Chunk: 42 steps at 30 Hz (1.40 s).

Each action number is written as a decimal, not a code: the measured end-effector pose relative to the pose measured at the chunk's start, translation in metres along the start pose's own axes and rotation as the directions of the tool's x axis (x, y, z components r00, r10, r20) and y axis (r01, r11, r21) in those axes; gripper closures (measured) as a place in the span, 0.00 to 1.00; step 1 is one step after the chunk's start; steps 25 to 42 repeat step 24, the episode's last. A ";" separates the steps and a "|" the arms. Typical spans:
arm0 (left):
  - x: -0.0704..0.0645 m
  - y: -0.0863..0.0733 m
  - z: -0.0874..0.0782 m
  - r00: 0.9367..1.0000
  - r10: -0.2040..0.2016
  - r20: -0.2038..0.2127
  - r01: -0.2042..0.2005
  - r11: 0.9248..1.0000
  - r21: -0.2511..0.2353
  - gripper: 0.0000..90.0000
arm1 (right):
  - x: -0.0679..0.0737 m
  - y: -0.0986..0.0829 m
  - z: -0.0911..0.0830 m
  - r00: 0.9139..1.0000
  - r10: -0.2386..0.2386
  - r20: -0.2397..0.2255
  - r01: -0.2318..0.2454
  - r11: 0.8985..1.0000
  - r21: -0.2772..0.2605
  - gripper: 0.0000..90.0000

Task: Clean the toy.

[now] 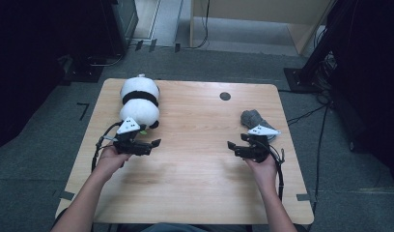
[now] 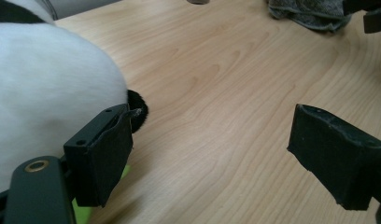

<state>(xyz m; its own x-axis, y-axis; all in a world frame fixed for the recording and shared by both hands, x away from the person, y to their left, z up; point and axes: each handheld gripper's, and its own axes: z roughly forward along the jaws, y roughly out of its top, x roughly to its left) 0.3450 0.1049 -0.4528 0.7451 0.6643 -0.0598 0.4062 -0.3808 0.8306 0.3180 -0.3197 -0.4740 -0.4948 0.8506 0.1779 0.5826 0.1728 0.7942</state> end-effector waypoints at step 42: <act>-0.014 -0.024 0.039 0.999 0.022 0.049 -0.027 0.994 0.110 0.17 | 0.027 -0.013 0.030 0.994 -0.082 -0.078 0.087 0.995 0.056 0.33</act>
